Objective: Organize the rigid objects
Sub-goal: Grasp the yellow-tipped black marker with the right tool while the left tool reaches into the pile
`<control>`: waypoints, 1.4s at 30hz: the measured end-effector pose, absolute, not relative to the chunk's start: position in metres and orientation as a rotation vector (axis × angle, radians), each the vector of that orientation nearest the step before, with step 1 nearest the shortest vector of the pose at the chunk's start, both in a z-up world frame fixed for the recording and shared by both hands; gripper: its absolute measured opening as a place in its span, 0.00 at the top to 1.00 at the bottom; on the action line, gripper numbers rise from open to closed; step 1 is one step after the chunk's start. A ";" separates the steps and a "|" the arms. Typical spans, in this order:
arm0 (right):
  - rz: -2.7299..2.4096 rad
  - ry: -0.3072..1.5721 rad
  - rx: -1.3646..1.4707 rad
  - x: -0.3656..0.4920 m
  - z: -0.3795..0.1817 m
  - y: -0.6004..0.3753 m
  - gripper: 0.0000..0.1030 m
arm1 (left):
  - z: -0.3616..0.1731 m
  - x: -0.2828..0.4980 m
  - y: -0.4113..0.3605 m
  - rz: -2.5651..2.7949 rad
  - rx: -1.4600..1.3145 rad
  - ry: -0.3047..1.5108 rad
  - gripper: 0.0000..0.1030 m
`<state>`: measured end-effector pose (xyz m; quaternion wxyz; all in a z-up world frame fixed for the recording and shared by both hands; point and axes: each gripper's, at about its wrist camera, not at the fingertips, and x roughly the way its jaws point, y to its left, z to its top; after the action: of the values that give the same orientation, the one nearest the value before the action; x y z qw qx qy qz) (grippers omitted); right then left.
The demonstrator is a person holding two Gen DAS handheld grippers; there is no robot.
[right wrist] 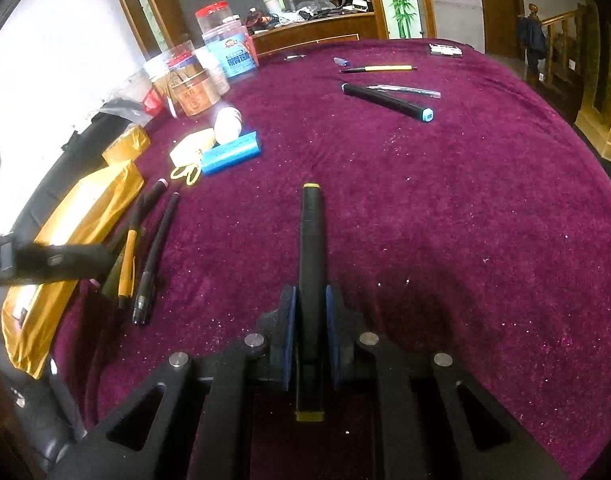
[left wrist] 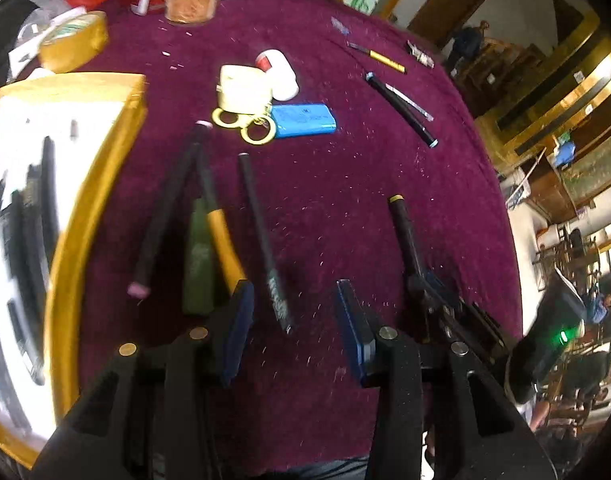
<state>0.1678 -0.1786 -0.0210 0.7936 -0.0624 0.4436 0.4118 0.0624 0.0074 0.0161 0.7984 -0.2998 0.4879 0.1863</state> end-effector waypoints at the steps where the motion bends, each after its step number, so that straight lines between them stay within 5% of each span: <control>1: 0.887 0.954 -0.133 0.167 -0.022 -0.179 0.88 | 0.013 0.067 0.010 0.420 -0.640 1.055 0.62; 6: 0.886 0.945 -0.145 0.162 -0.022 -0.178 0.88 | -0.010 0.087 0.019 0.444 -0.666 1.114 0.68; 10: 0.886 0.944 -0.150 0.162 -0.022 -0.178 0.88 | -0.019 0.093 0.017 0.521 -0.615 1.159 0.91; 21: 0.880 0.939 -0.164 0.160 -0.023 -0.176 0.87 | -0.017 0.089 -0.007 0.483 -0.446 1.150 0.91; 28: 0.877 0.935 -0.166 0.159 -0.022 -0.176 0.87 | -0.016 0.073 0.003 0.426 -0.574 1.087 0.94; 42: 0.867 0.920 -0.165 0.155 -0.021 -0.176 0.88 | 0.047 -0.016 -0.041 0.389 -0.561 0.883 0.93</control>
<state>0.1553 -0.1763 -0.0212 0.8036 -0.0771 0.4295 0.4048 -0.0164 -0.0414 0.0470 0.8482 -0.2663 0.4190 0.1845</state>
